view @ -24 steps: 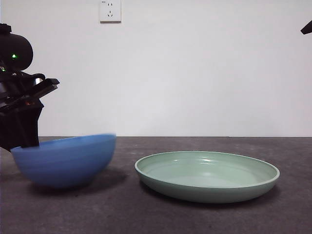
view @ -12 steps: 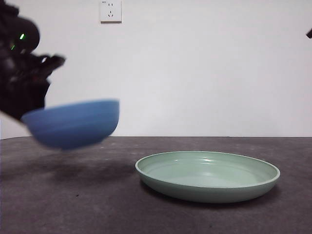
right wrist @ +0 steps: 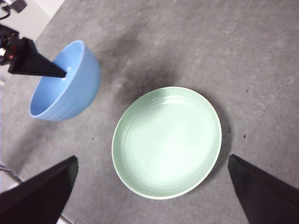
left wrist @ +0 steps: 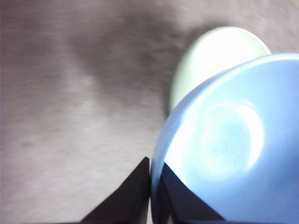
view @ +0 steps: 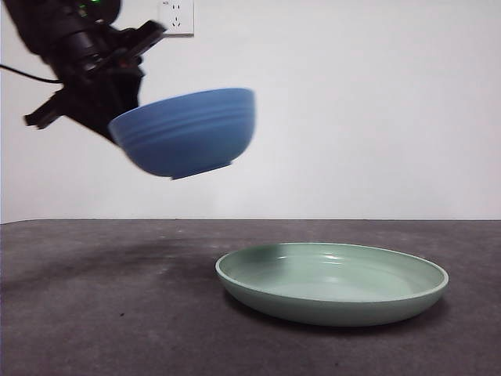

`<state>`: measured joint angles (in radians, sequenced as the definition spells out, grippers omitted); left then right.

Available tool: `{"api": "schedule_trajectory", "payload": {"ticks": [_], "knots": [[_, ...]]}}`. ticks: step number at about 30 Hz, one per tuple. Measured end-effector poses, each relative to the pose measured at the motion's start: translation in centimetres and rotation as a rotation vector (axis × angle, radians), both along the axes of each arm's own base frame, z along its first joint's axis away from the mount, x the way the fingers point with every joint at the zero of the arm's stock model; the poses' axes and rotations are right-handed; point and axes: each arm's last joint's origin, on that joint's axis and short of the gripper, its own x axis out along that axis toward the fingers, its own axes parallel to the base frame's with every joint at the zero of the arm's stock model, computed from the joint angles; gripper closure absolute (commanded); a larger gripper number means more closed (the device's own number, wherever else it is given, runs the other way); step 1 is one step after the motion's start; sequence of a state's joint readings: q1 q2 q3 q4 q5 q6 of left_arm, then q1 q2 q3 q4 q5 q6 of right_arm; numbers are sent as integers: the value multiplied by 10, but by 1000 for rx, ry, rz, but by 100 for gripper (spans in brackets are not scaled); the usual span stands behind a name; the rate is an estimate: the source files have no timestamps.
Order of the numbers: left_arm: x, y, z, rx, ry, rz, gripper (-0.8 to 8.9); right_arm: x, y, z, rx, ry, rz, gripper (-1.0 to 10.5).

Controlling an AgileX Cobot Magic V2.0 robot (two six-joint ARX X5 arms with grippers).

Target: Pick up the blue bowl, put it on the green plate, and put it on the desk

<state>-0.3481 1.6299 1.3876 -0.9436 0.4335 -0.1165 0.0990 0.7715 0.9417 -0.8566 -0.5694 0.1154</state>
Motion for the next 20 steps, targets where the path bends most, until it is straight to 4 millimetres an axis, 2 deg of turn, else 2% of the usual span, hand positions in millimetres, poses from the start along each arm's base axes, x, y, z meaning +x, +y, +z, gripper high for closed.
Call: {"api": "schedule_trajectory", "payload": {"ticks": [7,12,17,20], "knots": [[7,-36,-3,47,19,-74,798,-16,-3,6,-46,-82,-27,431],[15,-69,-9,49,19,-140,798,-22,-4,9,-65,-113,-51,431],[24,-119,-31,114,21,-210,798,-22,-5,8,-77,-106,-62,431],[22,-139,-48,162,33,-244,798,-23,-5,8,-77,-105,-62,431]]}}
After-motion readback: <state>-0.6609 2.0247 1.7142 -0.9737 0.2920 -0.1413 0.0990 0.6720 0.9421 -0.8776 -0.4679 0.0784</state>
